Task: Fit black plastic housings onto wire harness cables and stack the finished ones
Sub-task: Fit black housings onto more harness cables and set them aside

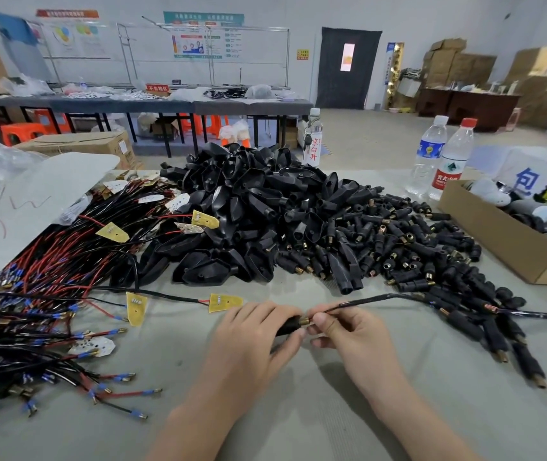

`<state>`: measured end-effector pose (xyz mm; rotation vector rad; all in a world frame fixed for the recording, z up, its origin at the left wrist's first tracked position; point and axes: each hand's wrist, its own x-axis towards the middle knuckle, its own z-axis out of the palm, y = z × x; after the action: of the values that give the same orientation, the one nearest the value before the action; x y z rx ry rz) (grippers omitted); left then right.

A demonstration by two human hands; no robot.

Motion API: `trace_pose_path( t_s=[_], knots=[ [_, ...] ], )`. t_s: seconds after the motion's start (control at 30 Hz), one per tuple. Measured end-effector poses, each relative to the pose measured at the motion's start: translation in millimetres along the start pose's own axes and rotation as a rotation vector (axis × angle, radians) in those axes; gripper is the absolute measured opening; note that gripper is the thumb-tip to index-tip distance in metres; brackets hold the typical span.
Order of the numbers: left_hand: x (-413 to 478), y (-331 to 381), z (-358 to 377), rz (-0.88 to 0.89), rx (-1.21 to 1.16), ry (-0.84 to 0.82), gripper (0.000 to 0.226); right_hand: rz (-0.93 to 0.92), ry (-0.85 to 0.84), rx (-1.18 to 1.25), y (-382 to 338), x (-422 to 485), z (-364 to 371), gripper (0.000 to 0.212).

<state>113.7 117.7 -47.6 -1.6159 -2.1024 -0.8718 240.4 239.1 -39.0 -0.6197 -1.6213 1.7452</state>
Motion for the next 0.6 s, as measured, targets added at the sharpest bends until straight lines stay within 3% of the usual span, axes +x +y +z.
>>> trace_pose_path(
  t_s=[0.33, 0.5, 0.6],
  knots=[
    [-9, -6, -31, -0.025, 0.094, 0.029, 0.023, 0.036, -0.077, 0.008, -16, -17, 9, 0.015],
    [-10, -44, -95, 0.034, 0.318, 0.166, 0.030, 0.035, -0.290, -0.087, -25, -32, 45, 0.011],
    [-17, -87, -155, 0.029, 0.468, 0.167, 0.037, -0.015, -0.393, -0.159, -29, -38, 75, 0.019]
  ],
)
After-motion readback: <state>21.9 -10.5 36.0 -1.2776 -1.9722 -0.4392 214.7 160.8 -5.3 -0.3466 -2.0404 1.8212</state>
